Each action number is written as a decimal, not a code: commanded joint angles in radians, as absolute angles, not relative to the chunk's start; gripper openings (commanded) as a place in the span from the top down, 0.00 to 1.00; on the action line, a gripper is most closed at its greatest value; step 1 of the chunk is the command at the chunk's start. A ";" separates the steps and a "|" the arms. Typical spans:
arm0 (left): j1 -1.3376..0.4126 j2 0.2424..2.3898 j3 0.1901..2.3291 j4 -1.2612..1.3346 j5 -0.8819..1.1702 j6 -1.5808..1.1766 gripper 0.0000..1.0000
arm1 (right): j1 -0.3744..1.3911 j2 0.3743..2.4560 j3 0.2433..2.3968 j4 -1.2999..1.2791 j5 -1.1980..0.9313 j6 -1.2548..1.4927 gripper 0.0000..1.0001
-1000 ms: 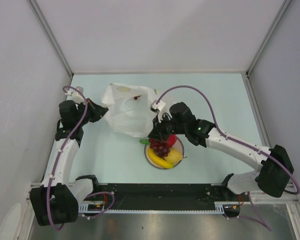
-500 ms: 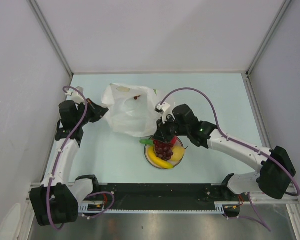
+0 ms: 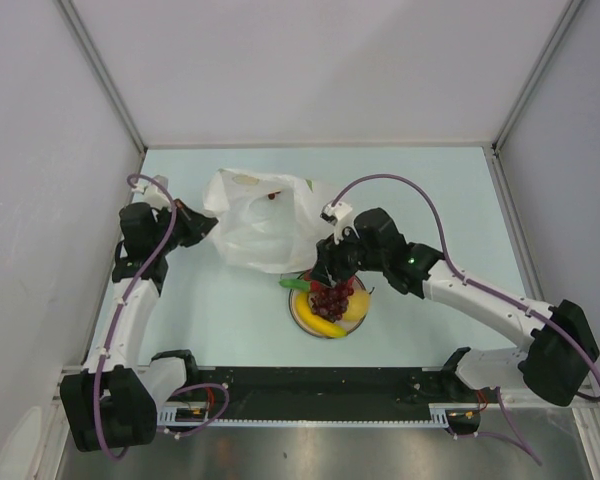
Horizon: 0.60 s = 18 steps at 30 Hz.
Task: Take the fake fruits out of the plastic bag
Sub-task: Place the fake fruit on the plate.
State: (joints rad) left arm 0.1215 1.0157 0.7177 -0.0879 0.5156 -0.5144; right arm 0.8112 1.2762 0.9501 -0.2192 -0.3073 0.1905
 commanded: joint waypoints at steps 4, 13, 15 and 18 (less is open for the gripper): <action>0.130 1.009 0.710 -0.054 0.515 -0.500 1.00 | 0.795 1.233 0.951 -0.239 -0.285 0.195 0.42; 0.132 1.008 0.706 -0.040 0.522 -0.509 1.00 | 0.764 1.243 0.951 -0.209 -0.296 0.183 0.42; 0.130 1.009 0.712 -0.043 0.526 -0.511 1.00 | 0.759 1.244 0.959 -0.195 -0.301 0.175 0.42; 0.132 1.009 0.724 -0.038 0.545 -0.517 1.00 | 0.752 1.249 0.980 -0.183 -0.299 0.147 0.41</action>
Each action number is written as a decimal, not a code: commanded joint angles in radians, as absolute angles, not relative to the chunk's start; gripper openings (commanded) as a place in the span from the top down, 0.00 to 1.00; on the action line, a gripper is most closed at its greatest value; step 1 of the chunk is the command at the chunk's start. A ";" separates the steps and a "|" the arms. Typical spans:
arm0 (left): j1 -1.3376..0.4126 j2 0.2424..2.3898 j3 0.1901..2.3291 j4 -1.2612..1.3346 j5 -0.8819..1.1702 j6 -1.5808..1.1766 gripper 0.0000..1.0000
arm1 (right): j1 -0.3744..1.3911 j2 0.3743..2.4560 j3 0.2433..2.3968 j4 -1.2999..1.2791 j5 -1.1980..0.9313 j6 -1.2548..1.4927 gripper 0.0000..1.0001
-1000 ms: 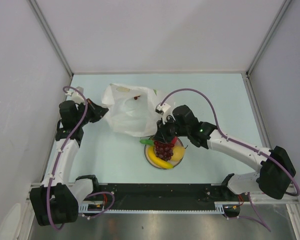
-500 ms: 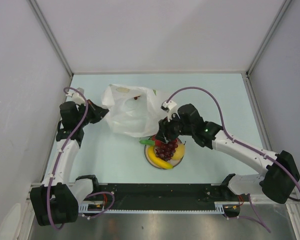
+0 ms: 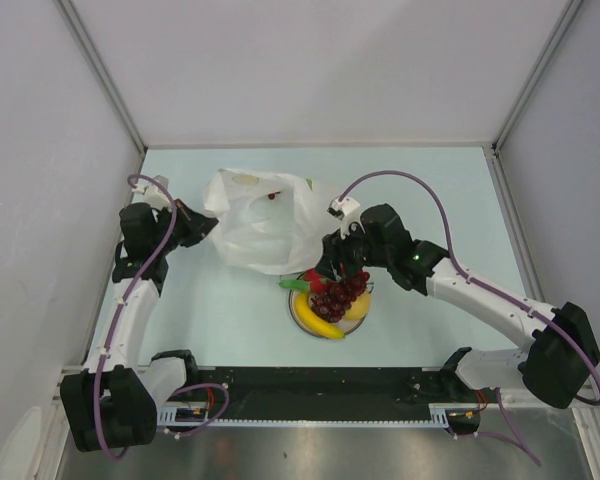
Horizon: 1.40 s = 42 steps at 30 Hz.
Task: Take the fake fruits out of the plastic bag
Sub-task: Place the fake fruit on the plate, then take out the fake fruit from the plastic bag.
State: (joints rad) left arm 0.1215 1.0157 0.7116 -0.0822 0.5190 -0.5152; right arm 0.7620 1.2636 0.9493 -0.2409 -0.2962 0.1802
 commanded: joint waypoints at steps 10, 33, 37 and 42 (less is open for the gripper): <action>0.130 1.012 0.802 0.018 0.647 -0.552 1.00 | 0.749 1.299 1.153 -0.140 -0.376 0.038 0.49; 0.132 0.861 0.948 -0.300 0.609 -0.290 1.00 | 0.764 2.124 1.732 0.015 -0.075 0.072 0.80; 0.130 0.848 0.963 -0.432 0.636 -0.249 1.00 | 0.767 2.219 1.840 0.031 -0.034 0.077 0.71; 0.129 0.871 0.933 -0.518 0.679 -0.253 1.00 | 0.795 2.296 1.904 0.041 0.046 0.109 0.49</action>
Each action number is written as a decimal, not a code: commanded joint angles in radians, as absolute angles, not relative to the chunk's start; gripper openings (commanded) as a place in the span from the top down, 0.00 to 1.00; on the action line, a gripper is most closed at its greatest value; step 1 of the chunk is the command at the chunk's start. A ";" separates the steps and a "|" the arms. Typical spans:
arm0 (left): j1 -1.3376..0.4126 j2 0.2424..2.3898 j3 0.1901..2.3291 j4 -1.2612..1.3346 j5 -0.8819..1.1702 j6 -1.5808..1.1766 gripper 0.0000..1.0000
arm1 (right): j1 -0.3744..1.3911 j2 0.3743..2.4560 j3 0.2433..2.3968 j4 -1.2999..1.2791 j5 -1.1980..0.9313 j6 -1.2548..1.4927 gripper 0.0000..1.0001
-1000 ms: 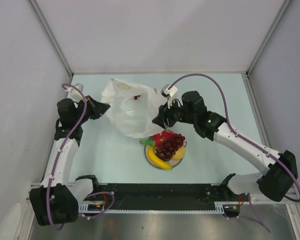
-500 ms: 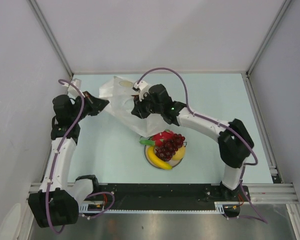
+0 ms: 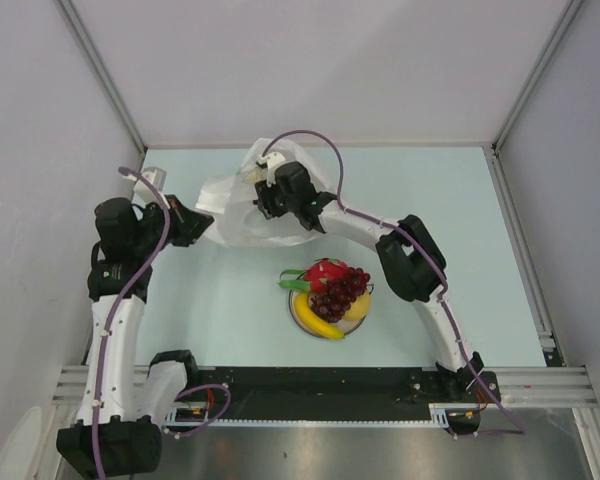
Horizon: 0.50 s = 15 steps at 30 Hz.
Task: Take the fake fruits out of the plastic bag
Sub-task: Take out the fake fruit from the plastic bag.
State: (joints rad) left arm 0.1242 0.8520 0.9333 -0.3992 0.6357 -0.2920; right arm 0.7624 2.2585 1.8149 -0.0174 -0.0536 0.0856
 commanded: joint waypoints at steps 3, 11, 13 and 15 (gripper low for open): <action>0.126 0.880 0.901 -0.543 0.701 -0.249 1.00 | 0.808 2.344 1.940 0.063 0.121 0.100 0.36; 0.126 0.890 0.842 -0.545 0.701 -0.250 1.00 | 0.815 2.445 2.031 0.054 0.227 0.123 0.32; 0.124 0.888 0.835 -0.560 0.706 -0.249 1.00 | 0.808 2.456 2.040 0.049 0.238 0.138 0.34; 0.126 0.885 0.831 -0.577 0.709 -0.235 1.00 | 0.801 2.473 2.043 0.051 0.239 0.143 0.35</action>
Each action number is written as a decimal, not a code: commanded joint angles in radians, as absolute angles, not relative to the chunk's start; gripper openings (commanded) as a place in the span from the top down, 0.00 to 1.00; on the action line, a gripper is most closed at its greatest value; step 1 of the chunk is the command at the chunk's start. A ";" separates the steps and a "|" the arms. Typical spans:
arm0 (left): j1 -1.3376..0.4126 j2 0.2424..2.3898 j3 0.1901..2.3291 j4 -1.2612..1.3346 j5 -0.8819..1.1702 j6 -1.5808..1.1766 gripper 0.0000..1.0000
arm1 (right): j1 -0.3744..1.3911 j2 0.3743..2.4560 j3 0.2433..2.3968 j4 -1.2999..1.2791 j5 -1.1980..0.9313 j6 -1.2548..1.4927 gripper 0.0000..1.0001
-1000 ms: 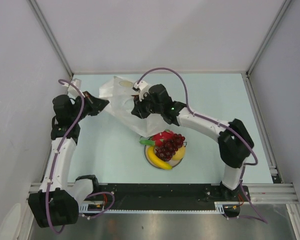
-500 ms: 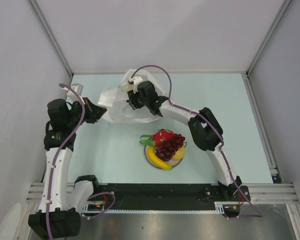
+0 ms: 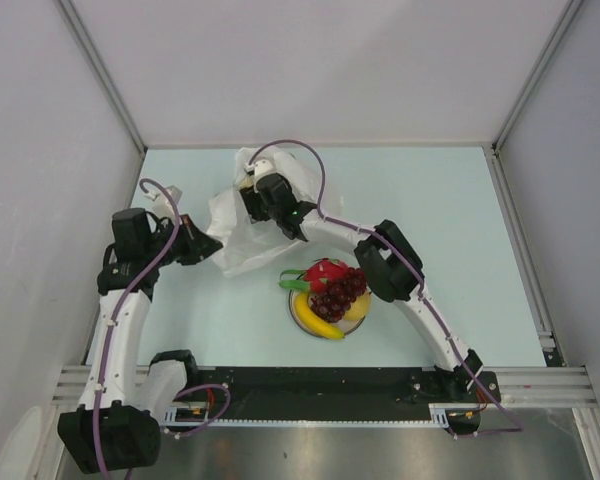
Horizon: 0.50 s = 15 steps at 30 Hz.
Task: Take the fake fruits out of the plastic bag
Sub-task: Take out the fake fruit from the plastic bag.
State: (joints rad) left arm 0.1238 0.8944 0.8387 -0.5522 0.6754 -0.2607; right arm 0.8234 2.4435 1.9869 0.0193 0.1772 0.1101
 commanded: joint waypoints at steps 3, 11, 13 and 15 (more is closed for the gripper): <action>0.126 0.879 0.833 -0.623 0.726 -0.201 1.00 | 0.793 2.505 2.075 0.049 0.230 0.147 0.36; 0.114 0.868 0.859 -0.702 0.790 -0.118 1.00 | 0.781 2.654 2.317 -0.030 0.209 0.156 0.38; 0.115 0.870 0.870 -0.730 0.779 -0.094 1.00 | 0.779 2.706 2.394 -0.087 0.209 0.156 0.40; 0.115 0.868 0.885 -0.752 0.773 -0.083 1.00 | 0.778 2.721 2.436 -0.101 0.204 0.150 0.46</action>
